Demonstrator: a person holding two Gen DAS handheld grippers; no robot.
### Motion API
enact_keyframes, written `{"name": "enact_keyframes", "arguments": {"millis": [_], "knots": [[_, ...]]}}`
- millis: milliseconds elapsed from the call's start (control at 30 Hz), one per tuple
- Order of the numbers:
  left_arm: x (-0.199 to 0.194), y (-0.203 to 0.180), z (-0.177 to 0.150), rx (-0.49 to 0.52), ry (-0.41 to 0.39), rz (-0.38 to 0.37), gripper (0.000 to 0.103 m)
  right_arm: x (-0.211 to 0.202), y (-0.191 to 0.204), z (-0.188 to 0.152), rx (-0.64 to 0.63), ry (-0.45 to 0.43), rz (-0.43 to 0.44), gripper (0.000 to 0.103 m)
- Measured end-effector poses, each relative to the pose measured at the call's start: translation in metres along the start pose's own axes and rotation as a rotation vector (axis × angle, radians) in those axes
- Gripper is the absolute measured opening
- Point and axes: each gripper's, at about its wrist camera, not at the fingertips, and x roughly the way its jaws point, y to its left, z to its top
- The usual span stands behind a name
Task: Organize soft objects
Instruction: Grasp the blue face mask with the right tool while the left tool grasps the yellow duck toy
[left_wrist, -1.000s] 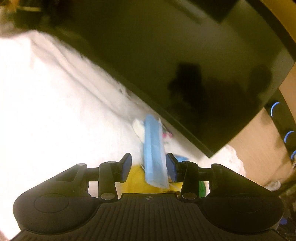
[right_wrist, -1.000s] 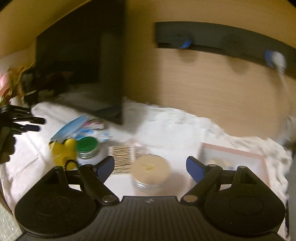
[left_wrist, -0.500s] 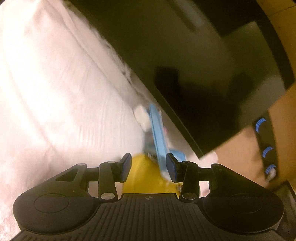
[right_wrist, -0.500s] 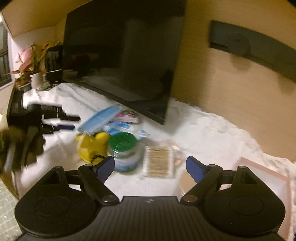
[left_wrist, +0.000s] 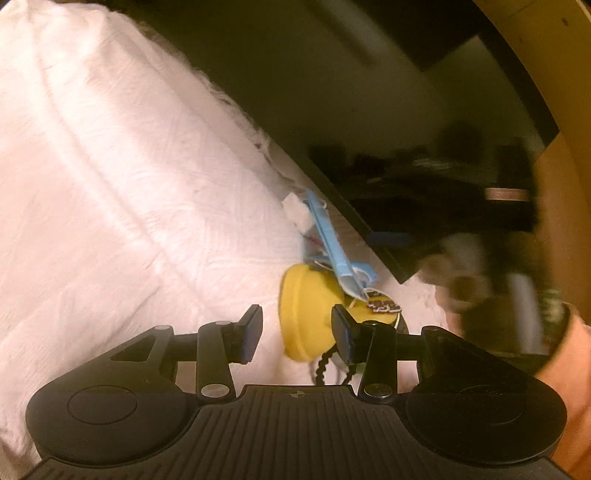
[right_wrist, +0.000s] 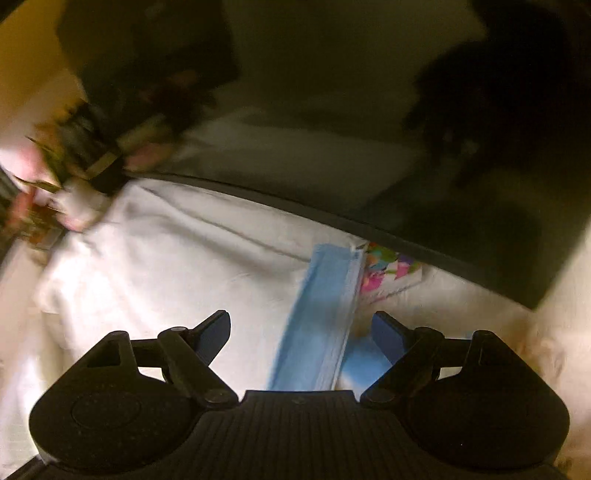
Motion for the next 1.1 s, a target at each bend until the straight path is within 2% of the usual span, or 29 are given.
{"name": "enact_keyframes", "arguments": {"millis": [33,67,100,167,333,467,600,733,800,900,933,1000,1067,1100], "knots": [[-0.001,0.003,0.000,-0.011,-0.001,-0.003,0.045,0.012,0.001,0.000,-0.008,0.022,-0.011,0.083],[-0.002,0.007,0.000,-0.024,-0.003,-0.006,0.045,0.021,0.000,-0.002,-0.011,0.048,-0.010,0.070],[-0.001,0.009,0.000,-0.034,-0.006,-0.011,0.045,0.026,-0.001,-0.003,-0.018,0.083,0.007,0.036],[0.000,0.015,0.001,-0.059,-0.015,-0.028,0.045,0.022,-0.005,-0.007,-0.036,0.119,0.052,0.007],[0.028,0.027,0.016,-0.122,-0.027,-0.066,0.045,-0.059,-0.022,-0.009,-0.102,-0.036,0.110,0.007],[0.061,0.025,0.030,-0.126,0.016,-0.103,0.045,-0.103,-0.041,-0.022,-0.127,-0.085,0.100,0.007],[0.083,0.025,0.031,-0.112,0.086,-0.139,0.044,-0.118,-0.061,-0.038,-0.122,-0.089,0.063,0.007],[0.087,0.030,0.030,-0.154,0.159,-0.230,0.048,-0.126,-0.077,-0.057,-0.146,-0.098,0.022,0.007],[0.084,0.023,0.028,-0.113,0.194,-0.270,0.053,-0.130,-0.081,-0.064,-0.150,-0.098,0.023,0.007],[0.088,0.005,0.021,-0.041,0.221,-0.255,0.052,-0.130,-0.079,-0.067,-0.170,-0.104,0.022,0.007],[0.093,0.001,0.017,-0.045,0.241,-0.243,0.050,-0.129,-0.079,-0.067,-0.169,-0.101,0.024,0.007],[0.103,-0.005,0.009,-0.065,0.288,-0.236,0.034,-0.125,-0.078,-0.067,-0.161,-0.095,0.033,0.007],[0.100,-0.012,0.005,-0.089,0.251,-0.239,0.019,-0.123,-0.078,-0.067,-0.159,-0.097,0.037,0.008],[0.096,-0.017,0.005,-0.093,0.222,-0.221,0.018,-0.124,-0.079,-0.068,-0.162,-0.101,0.040,0.008]]}}
